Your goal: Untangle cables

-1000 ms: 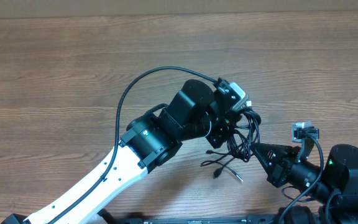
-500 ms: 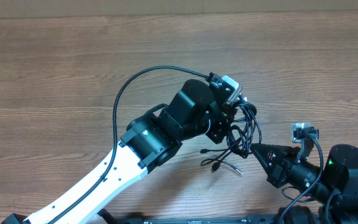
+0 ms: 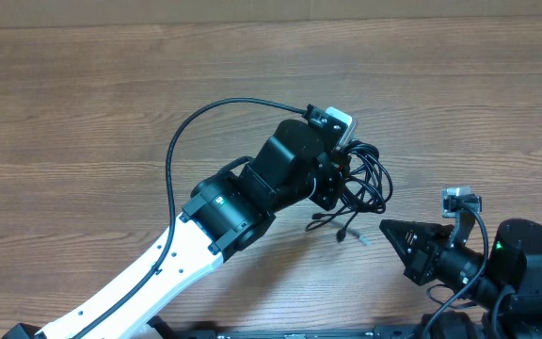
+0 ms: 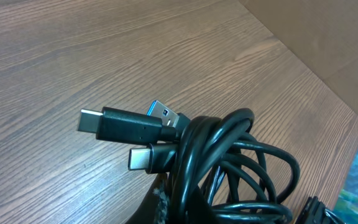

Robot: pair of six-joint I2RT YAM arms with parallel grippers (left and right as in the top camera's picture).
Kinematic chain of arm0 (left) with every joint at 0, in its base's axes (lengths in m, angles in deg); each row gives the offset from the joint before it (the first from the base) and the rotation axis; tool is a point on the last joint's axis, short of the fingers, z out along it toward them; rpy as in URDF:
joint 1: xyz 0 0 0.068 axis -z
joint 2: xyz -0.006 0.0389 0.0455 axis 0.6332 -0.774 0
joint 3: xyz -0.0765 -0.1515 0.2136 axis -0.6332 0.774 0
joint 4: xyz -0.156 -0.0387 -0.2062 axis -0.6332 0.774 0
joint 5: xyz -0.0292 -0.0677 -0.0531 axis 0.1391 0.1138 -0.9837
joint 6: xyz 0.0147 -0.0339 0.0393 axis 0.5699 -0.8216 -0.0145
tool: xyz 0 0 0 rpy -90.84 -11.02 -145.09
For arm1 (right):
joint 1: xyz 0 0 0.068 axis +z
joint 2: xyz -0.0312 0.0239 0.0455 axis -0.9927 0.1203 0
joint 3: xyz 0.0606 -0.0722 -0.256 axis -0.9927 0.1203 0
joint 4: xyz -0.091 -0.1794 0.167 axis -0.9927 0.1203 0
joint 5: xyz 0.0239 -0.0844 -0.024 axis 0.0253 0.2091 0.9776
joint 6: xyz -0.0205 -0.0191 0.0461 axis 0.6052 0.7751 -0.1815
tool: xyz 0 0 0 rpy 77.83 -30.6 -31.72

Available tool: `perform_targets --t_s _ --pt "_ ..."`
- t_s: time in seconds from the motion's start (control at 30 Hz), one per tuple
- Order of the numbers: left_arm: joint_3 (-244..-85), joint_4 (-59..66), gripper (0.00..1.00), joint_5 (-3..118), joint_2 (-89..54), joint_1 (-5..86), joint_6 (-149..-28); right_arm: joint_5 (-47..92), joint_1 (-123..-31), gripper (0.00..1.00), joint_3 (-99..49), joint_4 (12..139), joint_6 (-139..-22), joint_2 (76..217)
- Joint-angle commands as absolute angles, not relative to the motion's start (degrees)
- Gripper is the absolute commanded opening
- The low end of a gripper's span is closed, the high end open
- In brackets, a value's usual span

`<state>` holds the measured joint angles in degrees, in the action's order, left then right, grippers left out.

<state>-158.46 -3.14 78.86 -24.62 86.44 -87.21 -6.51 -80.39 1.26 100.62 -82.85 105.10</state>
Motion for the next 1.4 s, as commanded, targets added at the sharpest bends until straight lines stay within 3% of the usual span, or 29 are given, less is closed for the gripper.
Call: perform_targets --t_s 0.0,0.33,0.47,0.6,0.83,0.9,1.37 --pt "-160.1 -3.6 0.04 80.0 -23.1 86.1 -88.4 -6.0 -80.5 0.04 -0.2 100.5 -82.7 105.0" --pt "-160.1 -3.5 0.04 80.1 -23.1 86.1 -88.4 -6.0 -80.5 0.04 -0.2 100.5 -82.7 105.0" --pt "-160.1 -3.5 0.04 80.6 -23.1 86.1 -88.4 -6.0 -80.5 0.12 -0.2 100.4 -82.7 105.0" --pt "-160.1 -2.9 0.04 81.6 -23.1 86.0 -88.4 -6.0 -80.5 0.38 -0.2 100.4 -82.7 105.0" --pt "-160.1 -2.3 0.04 81.4 -23.1 85.1 -88.4 -5.1 -80.5 0.93 -0.2 100.4 -82.7 105.0" --pt "-160.1 -2.3 0.04 81.3 -23.1 85.0 -88.4 -5.1 -80.5 0.99 -0.2 100.4 -82.7 105.0" --pt "-160.1 -2.1 0.04 81.1 -23.1 85.0 -87.7 -0.5 -80.5 1.0 -0.2 100.4 -82.7 105.0"
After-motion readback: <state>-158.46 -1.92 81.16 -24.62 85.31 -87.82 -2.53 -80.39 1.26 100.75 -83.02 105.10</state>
